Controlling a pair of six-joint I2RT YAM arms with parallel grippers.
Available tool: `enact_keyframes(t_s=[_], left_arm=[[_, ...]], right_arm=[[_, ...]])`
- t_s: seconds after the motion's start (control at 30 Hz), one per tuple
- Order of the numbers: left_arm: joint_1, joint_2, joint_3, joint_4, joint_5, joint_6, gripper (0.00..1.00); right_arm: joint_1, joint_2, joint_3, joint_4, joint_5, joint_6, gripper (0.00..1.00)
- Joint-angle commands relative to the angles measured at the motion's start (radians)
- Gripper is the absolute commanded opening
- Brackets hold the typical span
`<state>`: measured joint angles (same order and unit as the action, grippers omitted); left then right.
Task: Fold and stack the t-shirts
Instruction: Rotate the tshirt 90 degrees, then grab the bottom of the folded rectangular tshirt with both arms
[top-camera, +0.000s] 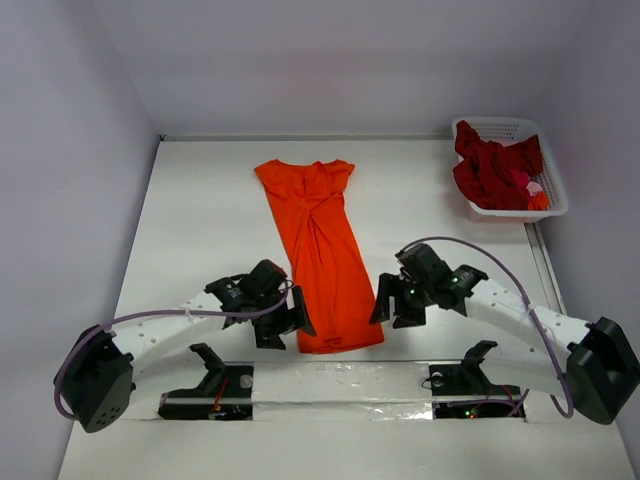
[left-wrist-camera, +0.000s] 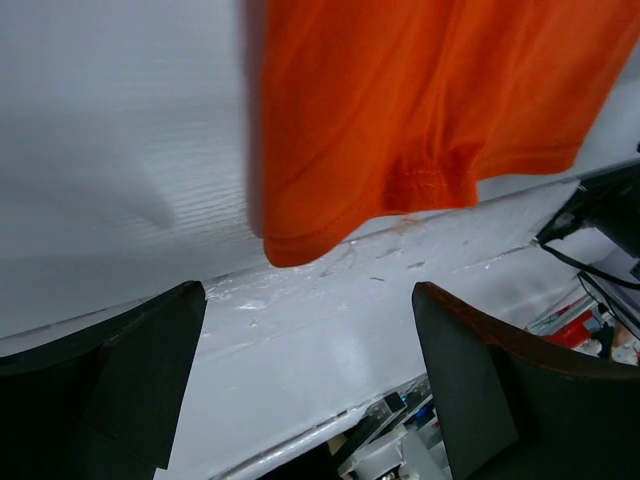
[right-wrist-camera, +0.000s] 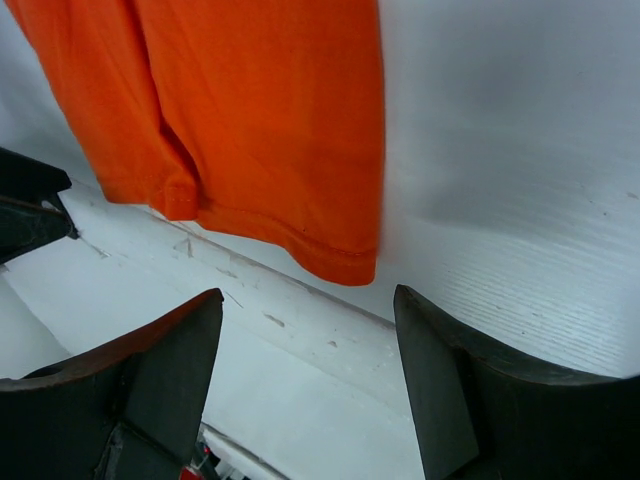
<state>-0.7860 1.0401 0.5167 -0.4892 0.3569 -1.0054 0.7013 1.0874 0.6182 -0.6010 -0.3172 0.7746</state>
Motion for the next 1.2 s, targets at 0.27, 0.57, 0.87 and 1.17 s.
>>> enact_keyframes(t_s=[0.27,0.57,0.87,1.17], left_arm=[[-0.03,0.162,0.082,-0.055,-0.105,-0.007,0.78],[-0.03,0.215,0.063,0.026,-0.085,-0.029,0.76],[-0.03,0.245,0.054,0.064,-0.09,-0.056,0.75],[-0.039,0.284,0.066,0.103,-0.096,-0.078,0.72]], right_arm=[[-0.003,0.138,0.097,-0.005,-0.072,-0.032,0.74],[-0.003,0.22,0.075,0.043,-0.106,-0.021,0.71],[-0.003,0.229,0.04,0.027,-0.088,0.009,0.7],[-0.003,0.307,-0.035,0.141,-0.168,0.034,0.63]])
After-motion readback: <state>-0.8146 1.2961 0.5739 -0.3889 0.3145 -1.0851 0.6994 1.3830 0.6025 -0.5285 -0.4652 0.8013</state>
